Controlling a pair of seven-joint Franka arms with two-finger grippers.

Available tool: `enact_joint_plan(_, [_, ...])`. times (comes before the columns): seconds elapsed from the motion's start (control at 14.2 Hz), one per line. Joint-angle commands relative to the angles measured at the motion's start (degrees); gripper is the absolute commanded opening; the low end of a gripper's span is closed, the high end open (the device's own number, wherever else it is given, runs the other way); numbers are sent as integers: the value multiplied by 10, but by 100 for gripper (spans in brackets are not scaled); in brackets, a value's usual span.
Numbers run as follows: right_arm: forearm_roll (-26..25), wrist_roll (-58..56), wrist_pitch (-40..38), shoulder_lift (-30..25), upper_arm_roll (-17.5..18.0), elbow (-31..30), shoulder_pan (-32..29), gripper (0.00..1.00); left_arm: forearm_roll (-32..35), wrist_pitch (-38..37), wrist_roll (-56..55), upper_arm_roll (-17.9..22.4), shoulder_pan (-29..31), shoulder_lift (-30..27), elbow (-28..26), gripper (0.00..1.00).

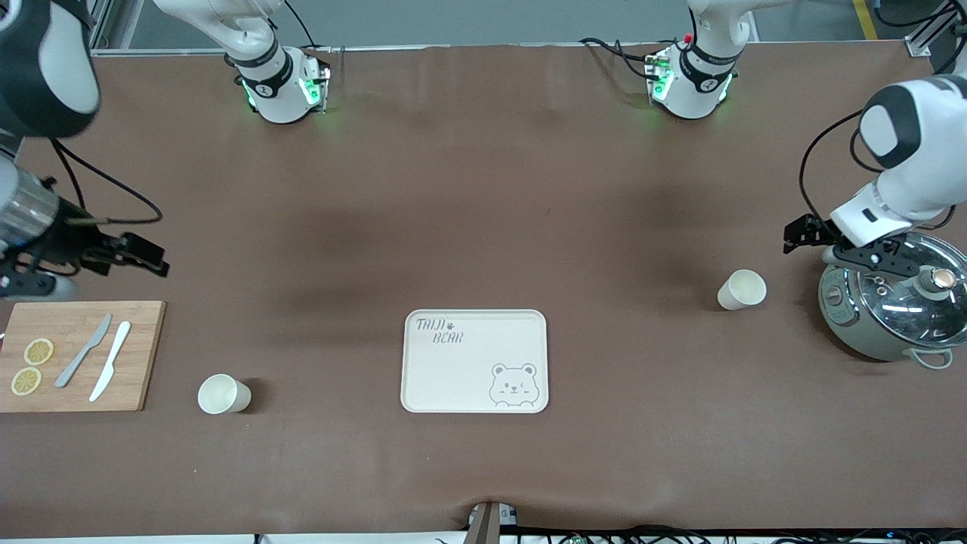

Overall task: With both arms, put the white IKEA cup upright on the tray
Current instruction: 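Reach the left gripper to one cup while the right gripper reaches another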

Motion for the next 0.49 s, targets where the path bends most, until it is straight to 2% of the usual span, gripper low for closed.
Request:
enact_joint_plan(0.0, [2, 1, 16, 48, -1, 22, 3, 100, -5, 70, 9, -2, 1, 65, 5, 100])
enact_joint_plan(0.21, [2, 3, 62, 104, -1, 44, 1, 100, -4, 141, 10, -3, -3, 128, 7, 100])
enact_joint_plan(0.42, [2, 3, 136, 154, -2, 49, 1, 100, -4, 173, 3, -4, -7, 151, 8, 100])
